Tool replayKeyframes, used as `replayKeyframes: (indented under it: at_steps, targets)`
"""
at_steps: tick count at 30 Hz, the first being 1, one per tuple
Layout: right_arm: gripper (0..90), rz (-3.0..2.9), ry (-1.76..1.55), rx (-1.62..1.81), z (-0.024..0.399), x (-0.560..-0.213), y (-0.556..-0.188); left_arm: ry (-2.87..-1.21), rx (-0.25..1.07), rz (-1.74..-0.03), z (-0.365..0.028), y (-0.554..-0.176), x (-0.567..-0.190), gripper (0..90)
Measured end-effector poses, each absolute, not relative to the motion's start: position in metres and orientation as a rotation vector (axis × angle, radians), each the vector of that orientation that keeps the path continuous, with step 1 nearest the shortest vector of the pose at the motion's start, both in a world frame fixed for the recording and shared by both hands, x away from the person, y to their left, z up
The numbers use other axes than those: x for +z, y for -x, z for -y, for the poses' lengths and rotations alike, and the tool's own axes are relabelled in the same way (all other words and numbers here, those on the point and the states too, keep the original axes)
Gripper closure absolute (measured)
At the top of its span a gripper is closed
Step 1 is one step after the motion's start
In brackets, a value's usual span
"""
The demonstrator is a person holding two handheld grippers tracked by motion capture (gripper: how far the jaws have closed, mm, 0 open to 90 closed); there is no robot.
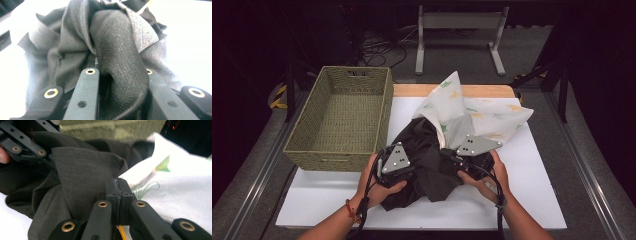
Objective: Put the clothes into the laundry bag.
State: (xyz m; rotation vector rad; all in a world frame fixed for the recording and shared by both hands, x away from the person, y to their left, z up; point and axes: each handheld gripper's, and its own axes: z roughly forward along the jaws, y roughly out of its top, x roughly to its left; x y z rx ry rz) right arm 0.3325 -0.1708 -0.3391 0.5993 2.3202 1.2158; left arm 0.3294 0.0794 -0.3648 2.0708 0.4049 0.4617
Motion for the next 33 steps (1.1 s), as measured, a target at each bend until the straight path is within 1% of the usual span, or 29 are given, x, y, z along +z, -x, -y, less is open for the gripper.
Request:
replayKeyframes:
  at_steps: [3, 6, 8, 9, 10, 15, 17, 18, 20, 23, 25, 27, 29, 30, 31, 33]
  targets:
    - [89.6, -2.309, -0.589, 1.239, 0.168, -0.328, -0.329, -2.052, 0.452, -0.39, -0.08, -0.325, -0.354, 79.1]
    - [89.7, -2.302, -0.59, 1.286, 0.166, -0.316, -0.325, -2.056, 0.471, -0.372, -0.075, -0.32, -0.345, 79.1]
    - [89.7, -2.305, -0.604, 1.329, 0.167, -0.312, -0.324, -2.078, 0.463, -0.376, -0.067, -0.323, -0.345, 79.0]
    - [89.7, -2.302, -0.606, 1.352, 0.167, -0.311, -0.322, -2.093, 0.449, -0.404, -0.057, -0.332, -0.351, 79.0]
    - [89.7, -2.302, -0.606, 1.352, 0.167, -0.311, -0.322, -2.093, 0.449, -0.404, -0.057, -0.332, -0.351, 78.9]
    - [89.7, -2.339, -0.623, 1.353, 0.166, -0.324, -0.318, -2.063, 0.372, -0.497, -0.03, -0.364, -0.377, 78.6]
    - [89.7, -2.348, -0.629, 1.344, 0.169, -0.332, -0.318, -2.051, 0.39, -0.526, -0.022, -0.371, -0.383, 78.2]
    - [89.7, -2.353, -0.643, 1.336, 0.171, -0.337, -0.318, -2.049, 0.407, -0.534, -0.02, -0.374, -0.385, 78.2]
    - [89.7, -2.36, -0.658, 1.315, 0.175, -0.345, -0.319, -2.022, 0.38, -0.574, -0.02, -0.381, -0.391, 77.7]
    - [89.7, -2.372, -0.68, 1.286, 0.183, -0.357, -0.32, -2.007, 0.377, -0.627, -0.022, -0.389, -0.399, 74.4]
    - [89.7, -2.371, -0.669, 1.211, 0.185, -0.363, -0.319, -1.995, 0.351, -0.594, -0.027, -0.389, -0.402, 68.1]
    - [89.7, -2.382, -0.674, 1.205, 0.186, -0.367, -0.32, -2.021, 0.355, -0.519, -0.032, -0.385, -0.402, 56.6]
    - [89.7, -2.378, -0.662, 1.151, 0.187, -0.371, -0.32, -2.065, 0.303, -0.456, -0.041, -0.381, -0.401, 39.4]
    - [89.7, -2.385, -0.667, 1.141, 0.188, -0.373, -0.32, -2.074, 0.286, -0.451, -0.045, -0.378, -0.4, 29.6]
    - [89.7, -2.389, -0.667, 1.137, 0.189, -0.375, -0.32, -2.08, 0.301, -0.444, -0.052, -0.374, -0.399, 24.1]
    - [89.7, -2.394, -0.683, 1.124, 0.191, -0.379, -0.321, -2.104, 0.306, -0.435, -0.067, -0.365, -0.398, 18.2]
